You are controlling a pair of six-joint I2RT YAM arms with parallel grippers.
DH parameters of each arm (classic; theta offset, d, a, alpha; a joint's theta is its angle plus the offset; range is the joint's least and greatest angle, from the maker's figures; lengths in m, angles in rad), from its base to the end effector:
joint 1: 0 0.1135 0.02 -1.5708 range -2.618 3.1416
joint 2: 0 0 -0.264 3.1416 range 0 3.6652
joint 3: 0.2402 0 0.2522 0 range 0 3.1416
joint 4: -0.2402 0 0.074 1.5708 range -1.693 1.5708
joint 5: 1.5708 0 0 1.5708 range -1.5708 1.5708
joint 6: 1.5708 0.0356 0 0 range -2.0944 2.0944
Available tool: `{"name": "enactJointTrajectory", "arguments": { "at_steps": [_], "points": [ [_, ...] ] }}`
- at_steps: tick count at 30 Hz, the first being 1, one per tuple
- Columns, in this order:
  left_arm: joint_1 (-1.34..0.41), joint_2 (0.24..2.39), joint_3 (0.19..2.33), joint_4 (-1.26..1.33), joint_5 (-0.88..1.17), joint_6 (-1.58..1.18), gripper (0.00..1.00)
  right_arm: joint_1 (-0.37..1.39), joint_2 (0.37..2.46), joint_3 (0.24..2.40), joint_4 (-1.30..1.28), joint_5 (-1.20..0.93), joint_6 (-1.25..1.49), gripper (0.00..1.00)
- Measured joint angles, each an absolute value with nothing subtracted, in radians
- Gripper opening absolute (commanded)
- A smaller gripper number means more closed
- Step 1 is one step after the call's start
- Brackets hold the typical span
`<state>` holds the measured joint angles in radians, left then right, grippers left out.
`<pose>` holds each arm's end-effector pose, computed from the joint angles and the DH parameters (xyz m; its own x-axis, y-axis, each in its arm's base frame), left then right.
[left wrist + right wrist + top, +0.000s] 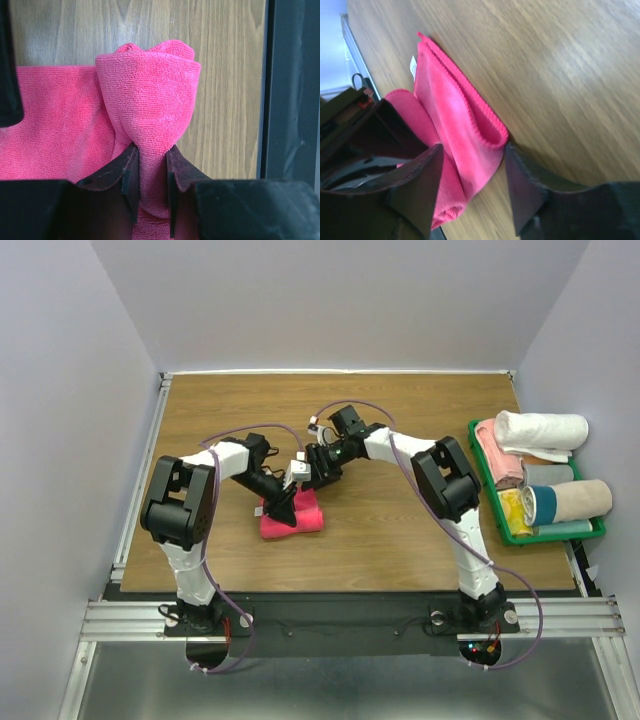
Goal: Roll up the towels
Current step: Roll the towel
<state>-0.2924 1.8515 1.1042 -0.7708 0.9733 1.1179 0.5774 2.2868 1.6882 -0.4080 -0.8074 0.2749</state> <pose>0.2965 -0.1200 0.1508 -0.2351 0.5990 -0.7654 0.9490 -0.0286 -0.3139 0.3900 0.2848 0.1409 -0.8718 -0.3439 -0.3489 -0.4826 0.4798 0.7327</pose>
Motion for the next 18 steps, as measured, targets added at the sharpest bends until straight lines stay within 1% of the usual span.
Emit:
{"name": "enactJointTrajectory", "arguments": {
  "at_steps": [2, 3, 4, 5, 11, 15, 18],
  "points": [
    [-0.293, 1.847, 1.101, -0.767, 0.971, 1.118, 0.0, 0.58, 2.297, 1.692, -0.397, -0.805, 0.278, 0.35],
    [-0.293, 1.845, 1.1, -0.765, 0.969, 1.117, 0.0, 0.581, 2.301, 1.692, -0.397, -0.802, 0.282, 0.2],
    [-0.293, 1.843, 1.1, -0.764, 0.966, 1.116, 0.0, 0.58, 2.305, 1.692, -0.395, -0.791, 0.288, 0.13],
    [-0.295, 1.842, 1.1, -0.764, 0.964, 1.116, 0.0, 0.58, 2.305, 1.691, -0.394, -0.774, 0.286, 0.0],
    [-0.308, 1.842, 1.11, -0.762, 0.947, 1.09, 0.0, 0.554, 2.283, 1.634, -0.377, -0.728, 0.276, 0.0],
    [-0.338, 1.842, 1.126, -0.759, 0.919, 1.063, 0.0, 0.484, 2.217, 1.551, -0.395, -0.71, 0.258, 0.01],
    [-0.376, 1.842, 1.144, -0.706, 0.904, 1.045, 0.0, 0.433, 2.185, 1.517, -0.416, -0.709, 0.25, 0.0]
  ]
}}
